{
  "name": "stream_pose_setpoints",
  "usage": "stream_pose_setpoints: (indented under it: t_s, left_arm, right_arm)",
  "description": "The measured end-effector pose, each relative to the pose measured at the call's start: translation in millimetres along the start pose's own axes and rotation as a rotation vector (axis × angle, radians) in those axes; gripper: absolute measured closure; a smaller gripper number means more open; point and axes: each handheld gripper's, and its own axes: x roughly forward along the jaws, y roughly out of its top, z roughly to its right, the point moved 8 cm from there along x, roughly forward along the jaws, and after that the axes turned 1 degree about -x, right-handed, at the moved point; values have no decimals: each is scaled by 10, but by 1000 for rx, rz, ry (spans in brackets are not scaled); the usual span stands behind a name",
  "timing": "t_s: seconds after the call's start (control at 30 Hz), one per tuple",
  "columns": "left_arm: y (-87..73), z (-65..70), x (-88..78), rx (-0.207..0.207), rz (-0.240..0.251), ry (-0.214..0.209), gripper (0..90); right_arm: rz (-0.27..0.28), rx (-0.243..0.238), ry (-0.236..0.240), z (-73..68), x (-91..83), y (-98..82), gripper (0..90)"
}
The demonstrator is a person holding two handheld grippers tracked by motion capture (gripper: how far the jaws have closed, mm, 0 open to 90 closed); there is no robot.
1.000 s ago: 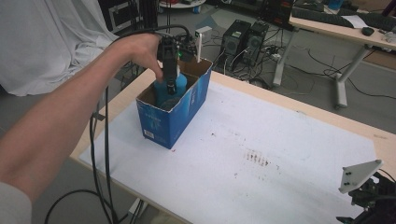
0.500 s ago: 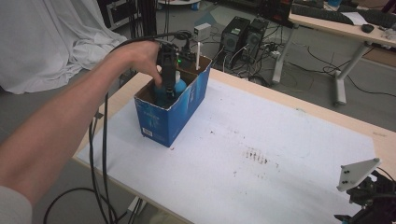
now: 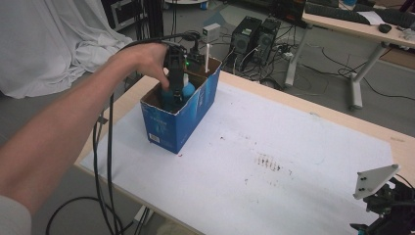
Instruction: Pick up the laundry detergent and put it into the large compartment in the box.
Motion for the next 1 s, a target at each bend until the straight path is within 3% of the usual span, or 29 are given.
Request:
stream_pose_setpoints:
  t_s: [0.5, 1.0]
  left_arm:
    - [-3, -9, 2, 1, -6, 3, 364]
    - [16, -24, -80, -14, 28, 6, 253]
  right_arm:
    - [3, 7, 2, -17, -13, 2, 114]
    - [3, 2, 5, -15, -14, -6, 114]
